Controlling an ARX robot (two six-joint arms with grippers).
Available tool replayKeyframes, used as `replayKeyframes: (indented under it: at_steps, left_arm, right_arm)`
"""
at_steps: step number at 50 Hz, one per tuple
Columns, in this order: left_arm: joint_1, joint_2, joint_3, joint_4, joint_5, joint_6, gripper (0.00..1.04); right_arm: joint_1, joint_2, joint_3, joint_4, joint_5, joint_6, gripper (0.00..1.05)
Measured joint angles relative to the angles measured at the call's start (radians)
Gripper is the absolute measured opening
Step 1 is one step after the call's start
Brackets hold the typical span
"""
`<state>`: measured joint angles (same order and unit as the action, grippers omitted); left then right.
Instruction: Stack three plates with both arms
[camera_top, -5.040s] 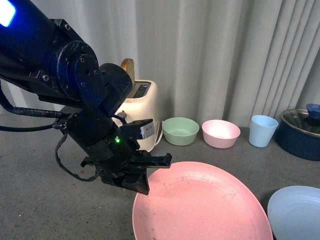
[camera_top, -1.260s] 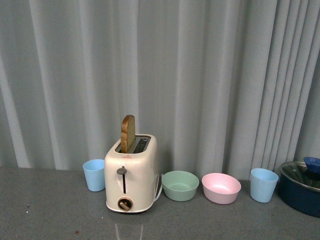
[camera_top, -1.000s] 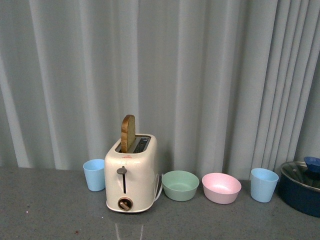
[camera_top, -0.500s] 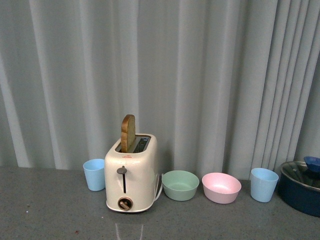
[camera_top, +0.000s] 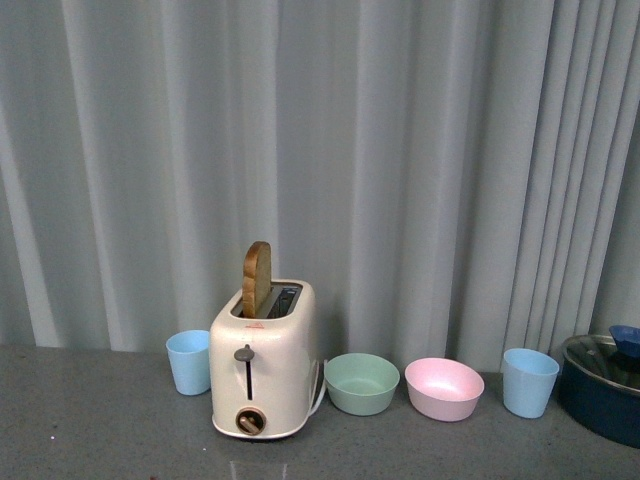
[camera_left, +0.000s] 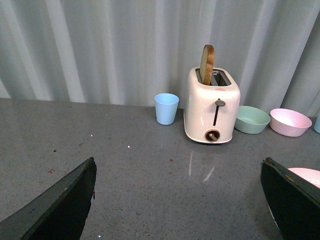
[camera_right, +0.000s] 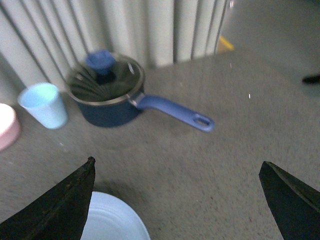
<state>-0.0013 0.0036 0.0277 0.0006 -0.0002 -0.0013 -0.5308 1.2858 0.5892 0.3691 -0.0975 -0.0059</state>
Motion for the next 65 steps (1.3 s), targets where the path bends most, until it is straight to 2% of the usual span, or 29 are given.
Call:
replayKeyframes:
  at_steps: [5, 8, 18, 32, 56, 61, 65]
  left_arm:
    - [0.0, 0.0, 0.0, 0.0, 0.0, 0.0, 0.98]
    - [0.0, 0.0, 0.0, 0.0, 0.0, 0.0, 0.98]
    - [0.0, 0.0, 0.0, 0.0, 0.0, 0.0, 0.98]
    - [0.0, 0.0, 0.0, 0.0, 0.0, 0.0, 0.98]
    - [0.0, 0.0, 0.0, 0.0, 0.0, 0.0, 0.98]
    - [0.0, 0.0, 0.0, 0.0, 0.0, 0.0, 0.98]
    - [0.0, 0.0, 0.0, 0.0, 0.0, 0.0, 0.98]
  right_arm:
    - [-0.053, 0.318, 0.202, -0.14, -0.067, -0.021, 0.97]
    - [-0.058, 0.449, 0.291, -0.253, -0.143, -0.057, 0.97]
    - [-0.033, 0.624, 0.383, -0.381, -0.174, -0.16, 0.97]
    - [-0.001, 0.722, 0.401, -0.409, -0.173, -0.261, 0.97]
    - [0.024, 0.801, 0.341, -0.345, -0.189, -0.252, 0.97]
    - [0.024, 0.802, 0.337, -0.339, -0.189, -0.25, 0.85]
    - [0.024, 0.803, 0.337, -0.333, -0.189, -0.25, 0.69]
